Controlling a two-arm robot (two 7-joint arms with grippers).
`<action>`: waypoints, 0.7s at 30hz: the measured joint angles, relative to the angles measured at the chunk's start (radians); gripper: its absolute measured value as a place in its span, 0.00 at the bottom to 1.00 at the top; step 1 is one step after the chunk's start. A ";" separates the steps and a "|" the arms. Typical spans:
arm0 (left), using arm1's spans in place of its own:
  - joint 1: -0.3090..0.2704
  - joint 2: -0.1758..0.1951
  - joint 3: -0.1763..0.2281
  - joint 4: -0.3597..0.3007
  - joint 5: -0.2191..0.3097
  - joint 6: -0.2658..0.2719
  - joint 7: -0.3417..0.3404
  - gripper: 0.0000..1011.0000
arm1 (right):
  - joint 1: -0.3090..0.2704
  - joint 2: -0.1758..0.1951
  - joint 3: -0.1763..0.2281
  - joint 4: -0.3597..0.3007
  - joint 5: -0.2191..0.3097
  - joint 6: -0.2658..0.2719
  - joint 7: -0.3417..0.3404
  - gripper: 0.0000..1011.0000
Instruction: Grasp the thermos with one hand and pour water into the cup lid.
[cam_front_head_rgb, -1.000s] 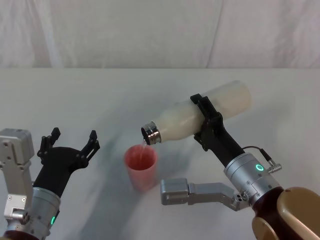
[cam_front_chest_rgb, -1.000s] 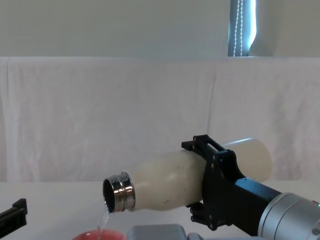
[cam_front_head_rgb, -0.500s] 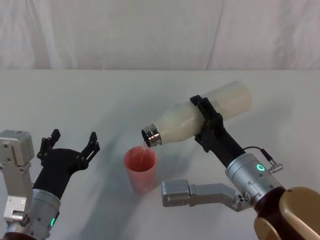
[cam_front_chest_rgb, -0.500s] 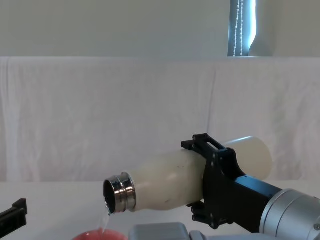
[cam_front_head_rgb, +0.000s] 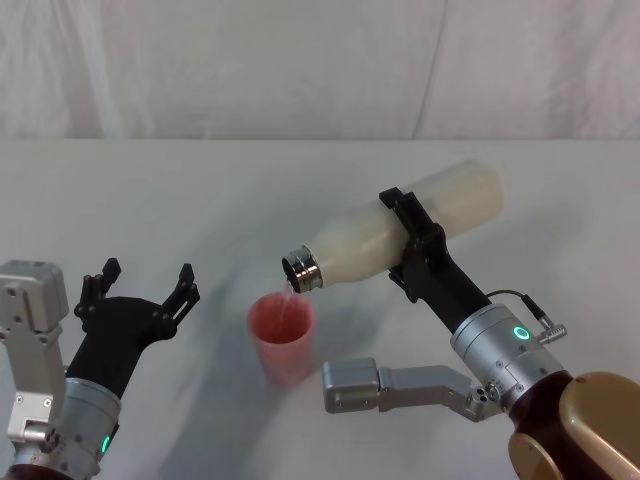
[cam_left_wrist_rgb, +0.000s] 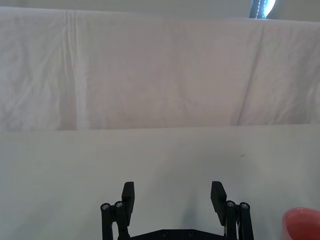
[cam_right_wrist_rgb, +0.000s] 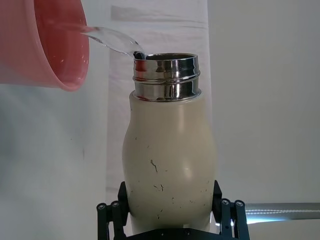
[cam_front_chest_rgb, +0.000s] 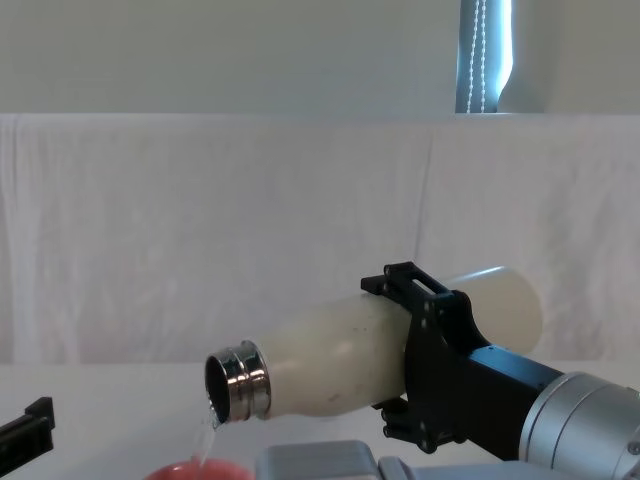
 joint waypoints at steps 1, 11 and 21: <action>0.000 0.000 0.000 0.000 0.000 0.000 0.000 0.99 | 0.000 0.000 0.000 0.000 0.000 0.000 0.000 0.95; 0.000 0.000 0.000 0.000 0.000 0.000 0.000 0.99 | 0.000 0.000 -0.001 0.000 -0.002 0.002 0.000 0.95; 0.000 0.000 0.000 0.000 0.000 0.000 0.000 0.99 | -0.001 -0.001 0.002 0.000 0.008 -0.001 -0.001 0.95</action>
